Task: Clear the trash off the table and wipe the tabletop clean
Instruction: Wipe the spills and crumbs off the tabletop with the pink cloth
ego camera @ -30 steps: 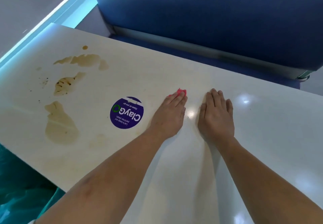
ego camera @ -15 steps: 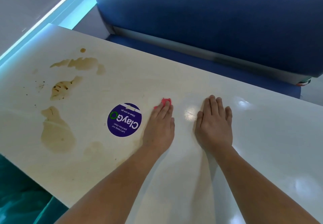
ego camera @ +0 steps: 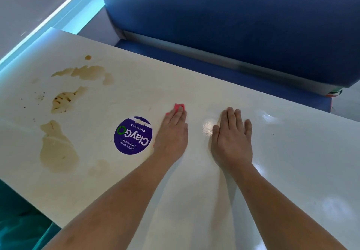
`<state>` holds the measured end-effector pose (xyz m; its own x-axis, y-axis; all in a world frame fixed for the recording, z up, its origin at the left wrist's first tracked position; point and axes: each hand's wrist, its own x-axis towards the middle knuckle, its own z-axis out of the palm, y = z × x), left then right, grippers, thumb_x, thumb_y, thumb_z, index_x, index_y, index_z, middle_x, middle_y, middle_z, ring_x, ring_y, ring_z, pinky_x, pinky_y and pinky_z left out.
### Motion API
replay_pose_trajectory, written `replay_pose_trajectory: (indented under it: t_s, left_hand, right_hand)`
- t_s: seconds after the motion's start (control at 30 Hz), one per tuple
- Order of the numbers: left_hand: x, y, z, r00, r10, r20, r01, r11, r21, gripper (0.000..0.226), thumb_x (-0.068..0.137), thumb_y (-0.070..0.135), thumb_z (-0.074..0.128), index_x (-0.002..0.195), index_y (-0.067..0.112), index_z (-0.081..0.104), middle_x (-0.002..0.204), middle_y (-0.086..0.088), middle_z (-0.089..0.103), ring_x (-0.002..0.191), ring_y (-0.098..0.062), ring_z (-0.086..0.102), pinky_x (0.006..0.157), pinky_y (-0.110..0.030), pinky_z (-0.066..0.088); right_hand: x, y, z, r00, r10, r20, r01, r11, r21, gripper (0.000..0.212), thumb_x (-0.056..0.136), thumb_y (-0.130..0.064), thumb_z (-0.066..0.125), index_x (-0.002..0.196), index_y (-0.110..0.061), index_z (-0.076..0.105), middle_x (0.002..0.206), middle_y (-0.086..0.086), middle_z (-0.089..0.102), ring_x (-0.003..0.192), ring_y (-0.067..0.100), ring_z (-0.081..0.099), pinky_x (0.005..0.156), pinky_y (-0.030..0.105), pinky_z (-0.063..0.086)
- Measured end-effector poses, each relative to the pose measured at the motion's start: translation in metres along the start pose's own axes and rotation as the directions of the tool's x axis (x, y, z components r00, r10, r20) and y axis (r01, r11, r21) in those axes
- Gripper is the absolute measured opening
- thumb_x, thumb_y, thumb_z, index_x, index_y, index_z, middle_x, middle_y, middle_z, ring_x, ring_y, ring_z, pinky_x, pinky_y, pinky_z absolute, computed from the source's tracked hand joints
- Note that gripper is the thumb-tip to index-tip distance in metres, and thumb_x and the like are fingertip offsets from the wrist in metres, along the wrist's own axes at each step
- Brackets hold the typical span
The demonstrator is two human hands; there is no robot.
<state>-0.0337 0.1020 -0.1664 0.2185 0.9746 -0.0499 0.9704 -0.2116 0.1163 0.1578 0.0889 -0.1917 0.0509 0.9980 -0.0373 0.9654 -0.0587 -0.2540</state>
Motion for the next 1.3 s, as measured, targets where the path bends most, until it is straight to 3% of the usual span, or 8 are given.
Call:
replay_pose_trajectory:
  t_s: [0.07,0.2,0.27,0.6,0.8,0.97,1.1,1.3]
  left_hand:
    - [0.012,-0.011,-0.003,1.000,0.006,-0.002,-0.006,1.000,0.003,0.055,0.110,0.023,0.021,0.161,0.003,0.018,0.170,-0.008,0.011,0.158,-0.019,0.004,0.127,-0.034,0.005]
    - [0.038,-0.032,-0.005,0.966,-0.258,-0.010,0.257,0.966,-0.019,0.056,0.110,0.023,0.019,0.161,0.001,0.011,0.170,-0.011,0.011,0.158,-0.021,0.004,0.128,-0.035,0.007]
    - [0.040,-0.027,-0.003,0.959,-0.282,-0.005,0.282,0.959,-0.039,0.055,0.111,0.023,0.019,0.161,0.001,0.013,0.171,-0.009,0.009,0.158,-0.020,0.001,0.128,-0.035,0.006]
    - [-0.027,0.013,0.004,0.999,-0.036,-0.012,0.035,0.999,-0.036,0.055,0.111,0.027,0.020,0.162,0.007,0.018,0.171,-0.004,0.008,0.158,-0.016,0.000,0.128,-0.032,-0.003]
    - [0.003,0.018,0.006,0.986,-0.165,-0.022,0.164,0.985,-0.047,0.055,0.111,0.028,0.018,0.162,0.009,0.018,0.171,-0.003,0.011,0.158,-0.017,0.002,0.128,-0.034,0.004]
    - [-0.031,0.050,0.014,0.998,0.011,-0.065,-0.020,0.991,-0.132,0.052,0.110,0.024,0.027,0.159,0.008,0.031,0.169,-0.005,0.019,0.157,-0.018,0.009,0.128,-0.032,0.000]
    - [-0.081,0.058,0.020,0.993,0.084,-0.088,-0.095,0.987,-0.128,0.052,0.109,0.023,0.027,0.156,0.005,0.037,0.168,-0.007,0.024,0.157,-0.020,0.013,0.128,-0.039,0.011]
    - [-0.126,0.013,0.014,0.998,0.026,-0.060,-0.033,0.991,-0.129,0.050,0.109,0.021,0.031,0.158,0.009,0.033,0.168,-0.002,0.023,0.157,-0.016,0.014,0.127,-0.037,0.011]
  right_hand:
    - [0.001,0.001,0.000,1.000,-0.006,-0.001,0.006,1.000,0.005,0.066,0.105,-0.045,0.002,0.162,-0.013,0.008,0.171,0.002,0.005,0.157,0.019,-0.006,0.127,0.051,0.001]
    - [0.002,0.002,0.001,1.000,-0.014,-0.010,0.014,1.000,-0.007,0.066,0.105,-0.043,0.003,0.162,-0.011,0.011,0.171,0.003,0.007,0.157,0.020,-0.005,0.126,0.051,0.001]
    - [0.002,0.002,0.001,1.000,-0.013,-0.009,0.013,1.000,-0.013,0.066,0.105,-0.043,0.003,0.162,-0.010,0.012,0.170,0.004,0.007,0.157,0.021,-0.006,0.126,0.051,0.001]
    - [0.003,0.001,0.000,1.000,-0.010,0.008,0.011,1.000,-0.022,0.066,0.105,-0.043,0.004,0.162,-0.011,0.009,0.171,0.004,0.004,0.157,0.020,-0.007,0.127,0.051,0.000]
    - [0.004,0.000,0.000,1.000,-0.019,-0.001,0.019,1.000,-0.007,0.066,0.105,-0.043,0.006,0.161,-0.010,0.012,0.170,0.005,0.008,0.157,0.022,-0.004,0.126,0.051,0.000]
    - [0.003,0.003,-0.004,0.999,-0.042,-0.015,0.042,0.997,0.070,0.065,0.106,-0.044,0.004,0.161,-0.013,0.016,0.169,0.003,0.015,0.157,0.020,0.002,0.127,0.051,0.000]
    - [-0.001,0.010,-0.010,0.996,-0.083,-0.024,0.085,0.989,0.124,0.065,0.105,-0.045,0.005,0.160,-0.015,0.023,0.167,0.000,0.022,0.157,0.015,0.007,0.127,0.047,-0.001]
    - [-0.043,-0.003,-0.008,0.987,-0.124,-0.101,0.140,0.976,0.165,0.061,0.105,-0.040,0.014,0.156,-0.013,0.035,0.166,0.000,0.026,0.156,0.013,0.008,0.127,0.043,-0.002]
